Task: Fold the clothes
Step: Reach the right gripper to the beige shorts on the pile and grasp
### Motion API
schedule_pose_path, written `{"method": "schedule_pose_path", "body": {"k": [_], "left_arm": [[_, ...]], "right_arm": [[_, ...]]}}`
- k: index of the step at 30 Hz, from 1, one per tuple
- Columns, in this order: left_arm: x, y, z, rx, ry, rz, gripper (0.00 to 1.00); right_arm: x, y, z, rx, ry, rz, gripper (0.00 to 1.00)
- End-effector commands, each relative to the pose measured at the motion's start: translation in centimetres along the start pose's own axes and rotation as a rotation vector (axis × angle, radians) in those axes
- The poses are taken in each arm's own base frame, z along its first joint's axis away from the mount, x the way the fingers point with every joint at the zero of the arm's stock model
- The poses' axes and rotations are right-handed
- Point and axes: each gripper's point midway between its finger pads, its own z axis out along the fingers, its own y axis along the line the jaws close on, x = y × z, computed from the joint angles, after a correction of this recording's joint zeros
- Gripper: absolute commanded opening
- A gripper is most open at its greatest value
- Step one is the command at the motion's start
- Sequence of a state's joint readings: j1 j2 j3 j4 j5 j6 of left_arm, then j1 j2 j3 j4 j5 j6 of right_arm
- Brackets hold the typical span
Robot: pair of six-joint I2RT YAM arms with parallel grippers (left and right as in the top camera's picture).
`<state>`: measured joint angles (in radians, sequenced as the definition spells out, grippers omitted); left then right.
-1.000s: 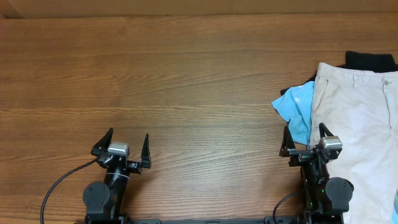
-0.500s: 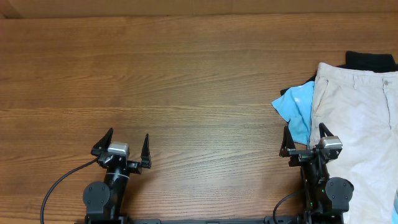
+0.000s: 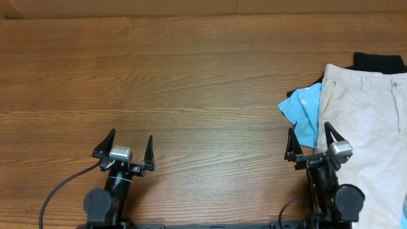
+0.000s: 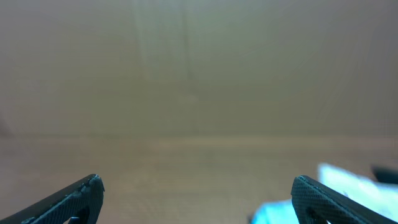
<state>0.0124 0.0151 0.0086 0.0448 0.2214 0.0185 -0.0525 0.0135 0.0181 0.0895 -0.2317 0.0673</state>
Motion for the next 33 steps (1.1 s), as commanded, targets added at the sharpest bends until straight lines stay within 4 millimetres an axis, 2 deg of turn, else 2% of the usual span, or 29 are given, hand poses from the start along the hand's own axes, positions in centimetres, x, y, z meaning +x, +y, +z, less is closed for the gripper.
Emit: {"method": "schedule_pose_path", "body": {"k": [1,7,11,13,19,22,25,26,27,30,33], "left_arm": [[-4.0,-2.2,-0.6,0.123,-0.118,0.017,1.0],[-11.2,-1.6,-2.2,0.068,-0.246,0.091,1.0],[-13.9,-1.4,-2.1,0.061,-0.171,0.07,1.0],[-14.7,-1.3,-1.6,0.064,-0.101,0.052,1.0],[-16.8,0.0,1.7,0.046,0.154,-0.011,1.0],[-17.0,0.4,3.7,0.052,0.31,-0.051,1.0],[-17.2,0.7,5.4,0.047,0.426,-0.131,1.0],[-17.4,0.9,6.4,0.04,0.478,-0.179,1.0],[-17.3,1.0,6.8,0.037,0.505,-0.194,1.0],[-16.6,1.0,7.6,0.041,0.571,-0.208,1.0],[-15.8,1.0,8.2,0.047,0.605,-0.22,1.0]], "right_arm": [[-2.1,2.0,-0.3,-0.108,-0.062,0.024,1.0],[-7.7,3.1,-1.2,-0.138,-0.19,-0.018,1.0],[-10.7,3.7,-1.7,-0.144,-0.171,0.077,1.0],[-11.1,3.7,-1.4,-0.131,-0.096,0.135,1.0],[-10.5,3.2,0.8,-0.059,0.272,0.258,1.0],[-10.4,4.2,3.0,-0.104,0.483,0.342,1.0],[-9.2,4.7,5.1,-0.128,0.709,0.448,1.0],[-7.8,4.1,6.4,-0.09,0.87,0.483,1.0],[-7.3,3.7,7.2,-0.081,0.932,0.48,1.0],[-6.0,2.6,10.5,-0.069,1.024,0.493,1.0],[-4.0,0.1,14.4,-0.021,1.038,0.455,0.95]]}}
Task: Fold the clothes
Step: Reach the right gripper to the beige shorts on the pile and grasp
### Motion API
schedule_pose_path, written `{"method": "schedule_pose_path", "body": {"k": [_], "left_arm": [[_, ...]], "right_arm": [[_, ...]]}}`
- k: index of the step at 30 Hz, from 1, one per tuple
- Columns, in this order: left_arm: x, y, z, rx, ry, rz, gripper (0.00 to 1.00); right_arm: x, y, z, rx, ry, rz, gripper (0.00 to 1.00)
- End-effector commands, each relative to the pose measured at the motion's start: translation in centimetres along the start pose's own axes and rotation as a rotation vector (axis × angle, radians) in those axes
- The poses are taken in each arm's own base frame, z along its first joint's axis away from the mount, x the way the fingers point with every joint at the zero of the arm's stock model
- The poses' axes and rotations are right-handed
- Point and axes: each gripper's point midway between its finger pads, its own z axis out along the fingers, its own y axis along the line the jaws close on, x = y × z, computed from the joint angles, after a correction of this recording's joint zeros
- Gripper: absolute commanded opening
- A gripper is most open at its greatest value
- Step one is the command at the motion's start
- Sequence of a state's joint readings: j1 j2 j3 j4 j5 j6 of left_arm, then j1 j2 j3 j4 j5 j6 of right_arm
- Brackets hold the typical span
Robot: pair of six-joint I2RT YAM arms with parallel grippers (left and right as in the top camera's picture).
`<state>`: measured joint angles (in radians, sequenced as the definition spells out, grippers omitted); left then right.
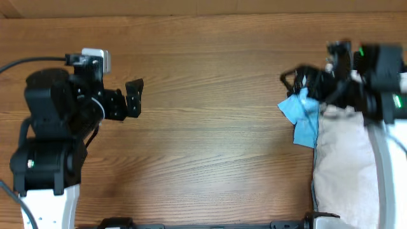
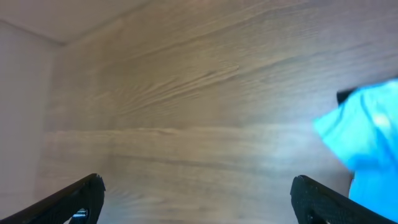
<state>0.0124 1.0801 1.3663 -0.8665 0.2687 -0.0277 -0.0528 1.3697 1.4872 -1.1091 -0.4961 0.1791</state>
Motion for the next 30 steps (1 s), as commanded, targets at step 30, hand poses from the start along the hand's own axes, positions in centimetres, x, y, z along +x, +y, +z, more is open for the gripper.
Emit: {"method": "schedule_pose_path", "body": {"k": [30], "left_arm": [[2.8,-2.4,2.3,0.175,0.186,-0.088,1.0]], "right_arm": [[-6.8,-30.8,15.2,0.741,-0.085,0.293,0.59]]}}
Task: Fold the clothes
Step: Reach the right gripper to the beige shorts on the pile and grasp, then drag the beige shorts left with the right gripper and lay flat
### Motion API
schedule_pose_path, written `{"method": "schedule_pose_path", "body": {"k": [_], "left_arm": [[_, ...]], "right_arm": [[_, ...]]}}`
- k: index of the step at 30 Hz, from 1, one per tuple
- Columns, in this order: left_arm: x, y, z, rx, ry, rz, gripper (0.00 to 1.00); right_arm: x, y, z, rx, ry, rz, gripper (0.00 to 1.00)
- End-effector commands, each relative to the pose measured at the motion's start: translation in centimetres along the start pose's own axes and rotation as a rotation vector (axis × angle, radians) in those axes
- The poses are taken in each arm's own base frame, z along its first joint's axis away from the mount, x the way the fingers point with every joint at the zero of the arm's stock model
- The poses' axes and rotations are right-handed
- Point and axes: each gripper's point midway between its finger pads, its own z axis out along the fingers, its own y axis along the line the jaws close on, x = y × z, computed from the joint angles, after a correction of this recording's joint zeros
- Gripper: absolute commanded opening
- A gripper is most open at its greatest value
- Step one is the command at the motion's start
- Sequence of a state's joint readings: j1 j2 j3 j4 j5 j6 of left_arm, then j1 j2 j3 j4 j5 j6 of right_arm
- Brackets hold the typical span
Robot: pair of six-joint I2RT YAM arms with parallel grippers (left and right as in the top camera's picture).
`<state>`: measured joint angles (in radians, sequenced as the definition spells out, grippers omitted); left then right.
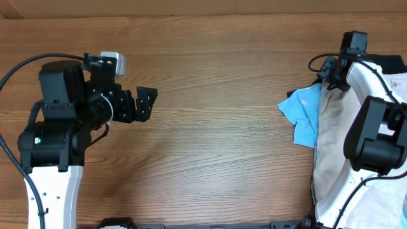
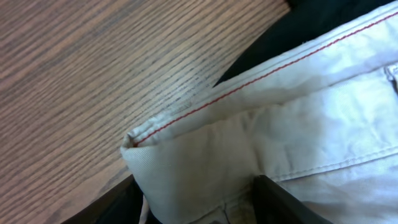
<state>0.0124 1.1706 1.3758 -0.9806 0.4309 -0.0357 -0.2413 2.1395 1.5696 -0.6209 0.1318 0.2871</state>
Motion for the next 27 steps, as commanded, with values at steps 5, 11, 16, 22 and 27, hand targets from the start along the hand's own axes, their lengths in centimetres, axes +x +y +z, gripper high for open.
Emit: {"method": "schedule_pose_path", "body": {"k": [5,11,16,22,27], "left_arm": [[0.0,-0.2,0.6,0.018,0.031,-0.027,1.0],[-0.2,1.3,0.2,-0.074,0.022,-0.024,1.0],[-2.9,2.8,-2.7,-0.225,-0.063,-0.035,1.0],[-7.4,3.3,-10.2,-0.43,-0.23,-0.011,1.0],[-9.7,2.9,-14.9,-0.509,-0.364,-0.039,1.0]], "right_arm": [[-1.3,-0.2,-0.6,0.013,-0.039,0.005,0.12],[-5.0,-1.0,-5.6,0.0,-0.111,0.047,0.04],[-10.0,-0.4,-14.6,-0.057,-0.285,0.028,0.04],[-10.8,6.5,-28.4,-0.4,-0.427,-0.23,0.04],[-3.9,14.9,-37.4,-0.644,-0.433,-0.448,0.04]]}}
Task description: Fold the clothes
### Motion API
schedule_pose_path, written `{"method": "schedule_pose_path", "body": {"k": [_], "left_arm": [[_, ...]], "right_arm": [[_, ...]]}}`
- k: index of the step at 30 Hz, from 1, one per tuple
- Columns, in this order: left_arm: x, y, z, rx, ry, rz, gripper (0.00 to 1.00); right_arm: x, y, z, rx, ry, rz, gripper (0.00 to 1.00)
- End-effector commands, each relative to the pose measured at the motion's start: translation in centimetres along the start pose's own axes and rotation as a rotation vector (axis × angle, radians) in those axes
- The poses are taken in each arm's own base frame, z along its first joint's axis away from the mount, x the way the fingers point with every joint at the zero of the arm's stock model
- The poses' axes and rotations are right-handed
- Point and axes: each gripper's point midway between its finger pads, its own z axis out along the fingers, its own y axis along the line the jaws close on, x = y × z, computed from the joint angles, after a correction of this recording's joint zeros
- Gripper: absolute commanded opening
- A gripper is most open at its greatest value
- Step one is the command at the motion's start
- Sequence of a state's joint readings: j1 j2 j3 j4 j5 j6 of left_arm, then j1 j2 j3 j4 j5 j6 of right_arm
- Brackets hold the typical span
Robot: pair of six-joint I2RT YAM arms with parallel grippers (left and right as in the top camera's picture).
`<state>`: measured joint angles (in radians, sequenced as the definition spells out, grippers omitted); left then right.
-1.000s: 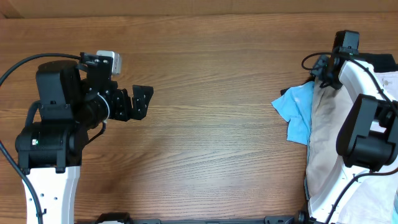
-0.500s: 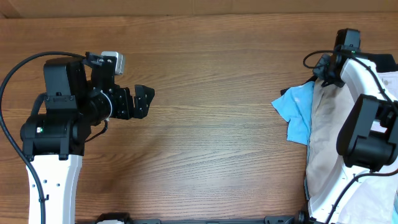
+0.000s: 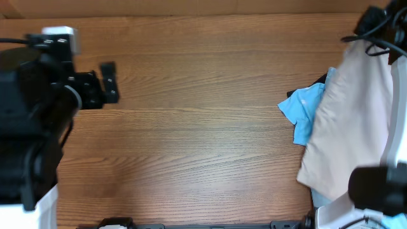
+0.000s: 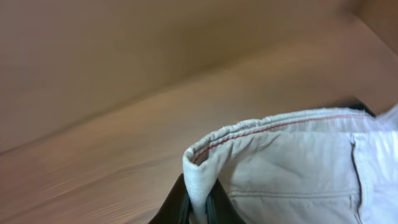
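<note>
Beige shorts [image 3: 343, 127] with red stitching hang lifted at the table's right side, their waistband corner [image 4: 205, 158] pinched in my right gripper [image 4: 198, 205], which is shut on it near the far right corner [image 3: 375, 28]. A light blue garment [image 3: 305, 114] lies partly under the shorts, with a bit of black cloth [image 3: 324, 79] beside it. My left gripper [image 3: 109, 81] is raised over the far left of the table, nothing in it; its jaws look close together.
The wooden table [image 3: 203, 127] stretches bare between the arms. The left arm's dark body [image 3: 32, 127] fills the left edge of the overhead view. A cardboard wall [image 3: 191, 6] runs along the far edge.
My right gripper has shut on the waistband corner and raised it, so the shorts now hang up off the table. The left arm has moved left and closer to the camera.
Both grippers rested open at the table's near edge, the shorts flat at the right. Then both arms were raised, the right over the clothes. Then the right gripper stood open around the waistband corner, and now it holds that corner lifted.
</note>
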<state>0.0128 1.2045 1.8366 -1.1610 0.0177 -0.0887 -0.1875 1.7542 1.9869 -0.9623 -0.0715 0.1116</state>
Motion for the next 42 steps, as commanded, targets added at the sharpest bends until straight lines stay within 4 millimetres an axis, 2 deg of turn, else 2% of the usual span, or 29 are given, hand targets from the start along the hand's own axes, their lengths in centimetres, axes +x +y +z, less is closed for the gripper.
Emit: {"method": "schedule_pose_path", "body": {"k": [1,4,5,7,8,9,10,12,15,18,20,23,26,28,31,32,33,34,35,36,39,41,42], "left_arm": [[-2.6,2.1,-2.9,-0.128,-0.107,-0.045,1.0],[-3.6,2.7,-4.3,-0.16,-0.15,-0.049,1.0],[-3.8,2.9,-4.7,-0.176,-0.162,-0.051,1.0],[-4.1,3.6,-5.2,-0.214,-0.18,-0.055,1.0],[-4.3,3.8,-5.5,-0.229,-0.189,-0.057,1.0],[-4.5,4.0,-5.8,-0.242,-0.197,-0.059,1.0],[-4.7,4.3,-6.1,-0.261,-0.209,-0.062,1.0],[-4.9,4.3,-6.3,-0.262,-0.215,-0.063,1.0],[-4.6,3.9,-6.0,-0.238,-0.199,-0.057,1.0],[-3.8,2.7,-4.7,-0.166,-0.145,-0.048,1.0],[-3.1,1.4,-3.2,-0.093,-0.089,-0.041,1.0],[-1.6,0.3,-0.3,-0.031,0.021,-0.038,1.0],[0.2,0.5,3.3,-0.043,0.147,-0.039,1.0],[2.0,0.4,6.3,-0.034,0.256,-0.042,0.96],[6.0,-0.7,10.4,0.03,0.47,-0.065,0.77],[7.3,-0.9,11.4,0.041,0.538,-0.074,0.77],[9.0,-0.9,12.5,0.041,0.62,-0.082,0.83],[10.3,-0.8,13.5,0.034,0.682,-0.087,0.95],[11.4,-0.6,14.4,0.025,0.736,-0.089,0.98],[12.8,-0.3,15.7,0.011,0.797,-0.09,0.96],[16.5,0.0,18.7,-0.005,0.95,-0.097,0.73],[19.1,0.2,20.1,-0.018,1.061,-0.113,0.47],[20.1,0.3,20.5,-0.027,1.102,-0.12,0.44]], "right_arm": [[1.5,14.7,-7.4,-0.39,-0.038,-0.233,0.04],[6.3,23.1,-11.1,-0.576,0.028,-0.36,0.04],[9.0,26.6,-13.0,-0.662,0.064,-0.423,0.04],[13.8,31.6,-16.1,-0.789,0.127,-0.524,0.08],[16.6,34.1,-17.9,-0.851,0.158,-0.583,0.19],[18.4,35.5,-18.9,-0.87,0.169,-0.623,0.47],[20.4,36.9,-19.7,-0.842,0.154,-0.68,0.57],[20.9,37.3,-19.7,-0.729,0.09,-0.71,0.67],[18.9,36.2,-19.3,-0.586,0.0,-0.661,0.76],[15.7,34.5,-19.2,-0.537,-0.043,-0.569,0.77],[13.5,33.0,-18.9,-0.506,-0.06,-0.482,0.77],[10.0,29.3,-17.8,-0.435,-0.066,-0.313,0.77],[8.6,26.2,-16.4,-0.401,-0.016,-0.197,0.77],[8.6,24.1,-15.1,-0.392,0.057,-0.138,0.75],[9.6,20.2,-12.7,-0.325,0.193,-0.081,0.73],[10.0,19.2,-12.1,-0.296,0.228,-0.07,0.73],[10.8,17.6,-11.2,-0.248,0.282,-0.055,0.73],[11.5,16.1,-10.4,-0.199,0.331,-0.042,0.73],[12.1,15.2,-9.9,-0.165,0.367,-0.034,0.73],[12.9,13.9,-9.0,-0.12,0.417,-0.022,0.73],[15.1,11.2,-6.2,-0.012,0.555,0.003,0.64],[16.5,10.4,-3.9,0.035,0.628,0.009,0.52],[17.1,10.4,-2.9,0.047,0.653,0.008,0.49]]}}
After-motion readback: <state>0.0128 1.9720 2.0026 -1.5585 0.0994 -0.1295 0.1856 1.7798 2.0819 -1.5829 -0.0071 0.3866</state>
